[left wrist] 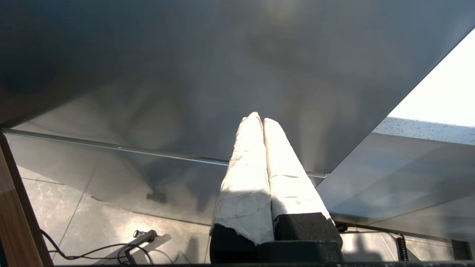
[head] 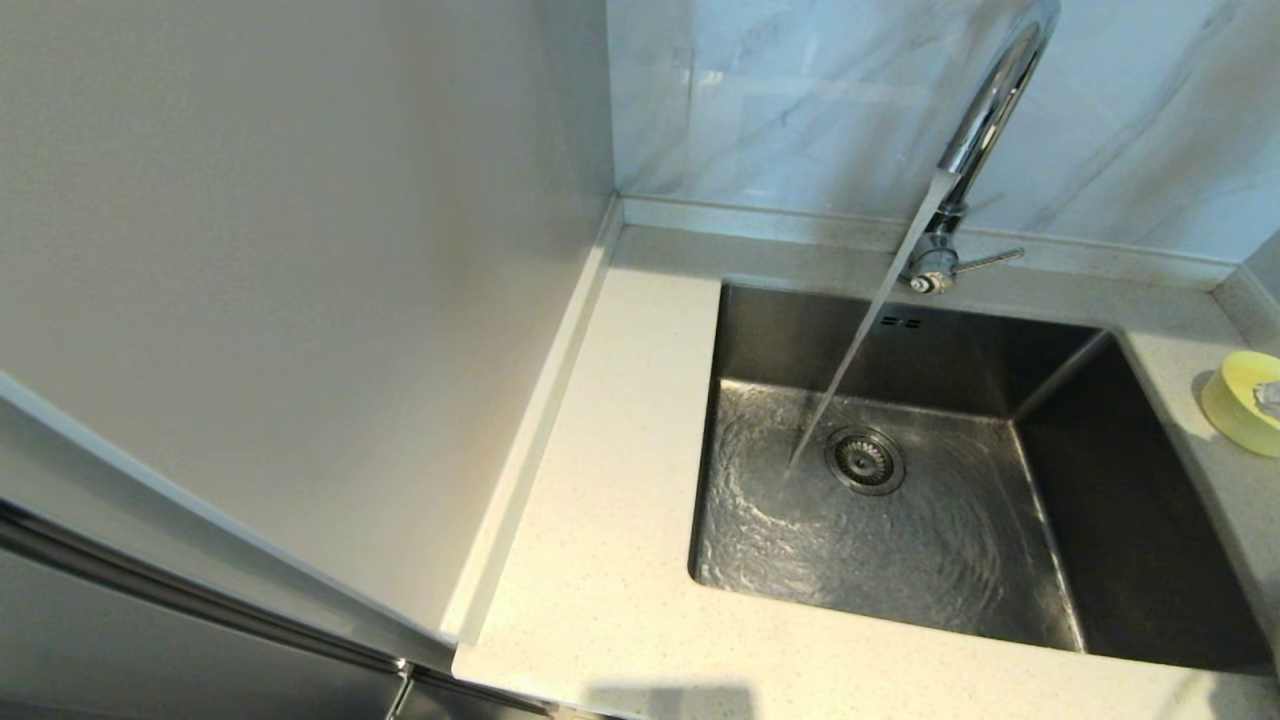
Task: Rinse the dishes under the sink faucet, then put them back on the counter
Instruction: Pick up the chopsticks
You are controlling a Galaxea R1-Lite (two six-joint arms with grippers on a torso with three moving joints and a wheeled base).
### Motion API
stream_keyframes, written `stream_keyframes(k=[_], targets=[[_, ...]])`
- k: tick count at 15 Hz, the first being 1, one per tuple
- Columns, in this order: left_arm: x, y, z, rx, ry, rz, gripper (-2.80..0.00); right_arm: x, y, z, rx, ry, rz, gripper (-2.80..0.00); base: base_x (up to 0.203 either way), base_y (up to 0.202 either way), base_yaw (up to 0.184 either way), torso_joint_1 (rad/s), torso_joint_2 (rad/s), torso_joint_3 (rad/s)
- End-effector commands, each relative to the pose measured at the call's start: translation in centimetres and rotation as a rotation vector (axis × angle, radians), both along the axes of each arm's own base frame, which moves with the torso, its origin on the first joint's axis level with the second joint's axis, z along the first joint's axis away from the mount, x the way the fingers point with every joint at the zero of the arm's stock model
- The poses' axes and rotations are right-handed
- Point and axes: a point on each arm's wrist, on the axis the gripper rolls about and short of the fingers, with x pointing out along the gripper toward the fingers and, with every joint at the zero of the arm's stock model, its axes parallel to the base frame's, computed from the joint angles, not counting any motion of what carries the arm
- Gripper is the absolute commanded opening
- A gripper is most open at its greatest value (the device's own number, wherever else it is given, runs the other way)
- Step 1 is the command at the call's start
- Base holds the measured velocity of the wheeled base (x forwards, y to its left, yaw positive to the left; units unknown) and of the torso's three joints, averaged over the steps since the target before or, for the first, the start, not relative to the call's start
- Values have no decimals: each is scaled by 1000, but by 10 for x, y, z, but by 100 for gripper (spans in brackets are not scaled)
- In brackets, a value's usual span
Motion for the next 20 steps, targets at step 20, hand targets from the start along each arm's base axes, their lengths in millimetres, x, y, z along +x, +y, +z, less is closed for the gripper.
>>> stream_keyframes(k=[20], targets=[[0,0,0,0,0,0,-280,-143,84,42,66,529,-403,0,0,0,0,0,0,0]])
